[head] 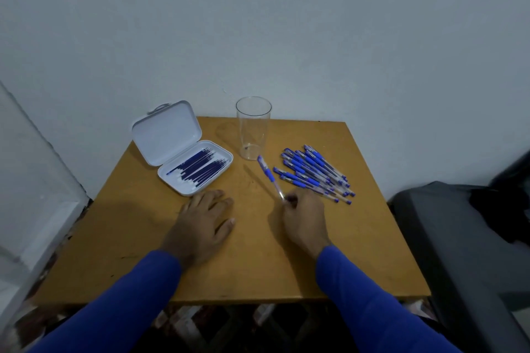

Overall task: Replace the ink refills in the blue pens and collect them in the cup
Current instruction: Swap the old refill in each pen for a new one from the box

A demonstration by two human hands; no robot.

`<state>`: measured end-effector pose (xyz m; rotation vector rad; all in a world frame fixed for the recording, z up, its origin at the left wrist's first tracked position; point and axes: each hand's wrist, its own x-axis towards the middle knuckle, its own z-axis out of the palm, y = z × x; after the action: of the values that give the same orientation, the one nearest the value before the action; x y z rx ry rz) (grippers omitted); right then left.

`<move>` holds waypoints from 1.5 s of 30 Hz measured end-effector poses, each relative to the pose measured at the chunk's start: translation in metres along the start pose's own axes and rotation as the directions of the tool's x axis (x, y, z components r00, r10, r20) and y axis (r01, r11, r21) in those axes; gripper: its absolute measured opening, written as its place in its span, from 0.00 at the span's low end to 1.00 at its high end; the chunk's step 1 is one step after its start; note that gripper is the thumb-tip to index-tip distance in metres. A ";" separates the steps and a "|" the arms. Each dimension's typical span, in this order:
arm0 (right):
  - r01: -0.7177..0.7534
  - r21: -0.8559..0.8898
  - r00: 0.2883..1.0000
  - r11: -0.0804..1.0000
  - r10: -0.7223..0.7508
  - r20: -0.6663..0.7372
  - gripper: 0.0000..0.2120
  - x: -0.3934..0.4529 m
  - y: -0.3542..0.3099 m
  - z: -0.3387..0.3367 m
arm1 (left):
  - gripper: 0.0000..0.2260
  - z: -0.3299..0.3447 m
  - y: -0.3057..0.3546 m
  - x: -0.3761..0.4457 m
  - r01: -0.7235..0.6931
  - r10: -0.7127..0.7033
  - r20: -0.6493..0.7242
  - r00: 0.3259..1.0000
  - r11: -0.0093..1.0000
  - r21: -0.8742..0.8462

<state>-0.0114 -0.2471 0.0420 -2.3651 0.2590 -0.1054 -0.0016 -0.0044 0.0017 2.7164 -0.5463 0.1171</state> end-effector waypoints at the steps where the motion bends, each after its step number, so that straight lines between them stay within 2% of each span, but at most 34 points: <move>1: -0.032 0.089 0.999 0.996 0.028 0.043 0.04 -0.007 -0.005 0.004 | 0.31 -0.001 0.003 0.002 0.025 -0.025 0.004 1.000 0.999 -0.036; 4: -0.156 0.312 0.983 0.937 0.115 0.146 0.04 -0.026 -0.015 0.017 | 0.29 -0.003 0.020 0.008 0.096 -0.101 -0.005 0.995 0.958 -0.268; 6: -0.201 0.393 0.972 0.897 0.132 0.195 0.06 -0.035 -0.021 0.020 | 0.23 0.001 0.036 0.009 0.094 -0.112 -0.022 0.993 0.914 -0.395; 9: -0.159 0.405 0.969 0.900 0.064 0.238 0.09 -0.046 -0.025 0.019 | 0.15 0.007 0.050 0.012 0.136 -0.159 0.002 0.987 0.839 -0.527; 13: -0.111 0.350 0.951 0.930 -0.004 0.311 0.11 -0.046 -0.024 0.013 | 0.07 0.005 0.058 0.014 0.169 -0.194 0.028 0.981 0.758 -0.630; 15: -0.113 0.359 0.953 0.927 -0.002 0.304 0.10 -0.044 -0.022 0.011 | 0.04 0.003 0.059 0.014 0.163 -0.202 0.019 0.979 0.729 -0.664; 19: -0.154 0.519 0.979 0.841 0.058 0.196 0.07 -0.031 -0.016 0.008 | 0.03 0.004 0.053 0.013 0.130 -0.183 -0.008 0.983 0.728 -0.673; 22: -0.218 0.699 0.972 0.681 0.090 0.216 0.14 -0.021 -0.016 0.003 | 0.04 0.007 0.053 0.009 0.111 -0.178 -0.036 0.983 0.744 -0.659; 27: -0.252 0.734 0.959 0.631 0.062 0.276 0.11 -0.020 -0.008 0.002 | 0.05 0.008 0.057 0.004 0.088 -0.179 -0.089 0.980 0.785 -0.614; 31: -0.268 0.793 0.951 0.547 0.017 0.309 0.11 -0.020 -0.004 -0.001 | 0.05 0.008 0.058 0.004 0.072 -0.188 -0.138 0.973 0.806 -0.587; 38: -0.270 0.783 0.937 0.561 -0.034 0.347 0.11 -0.023 -0.002 -0.002 | 0.06 0.010 0.058 0.003 0.047 -0.180 -0.167 0.969 0.803 -0.594; 41: -0.275 0.775 0.930 0.569 -0.046 0.364 0.11 -0.021 -0.002 -0.002 | 0.11 0.013 0.055 0.005 0.027 -0.134 -0.150 0.980 0.828 -0.560; 45: -0.289 0.780 0.928 0.556 -0.039 0.372 0.11 -0.020 0.001 -0.001 | 0.11 0.013 0.052 0.005 0.010 -0.094 -0.131 0.987 0.845 -0.535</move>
<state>-0.0313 -0.2434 0.0420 -1.3534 0.1503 0.2311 -0.0173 -0.0556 0.0077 2.1510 -0.3867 0.1337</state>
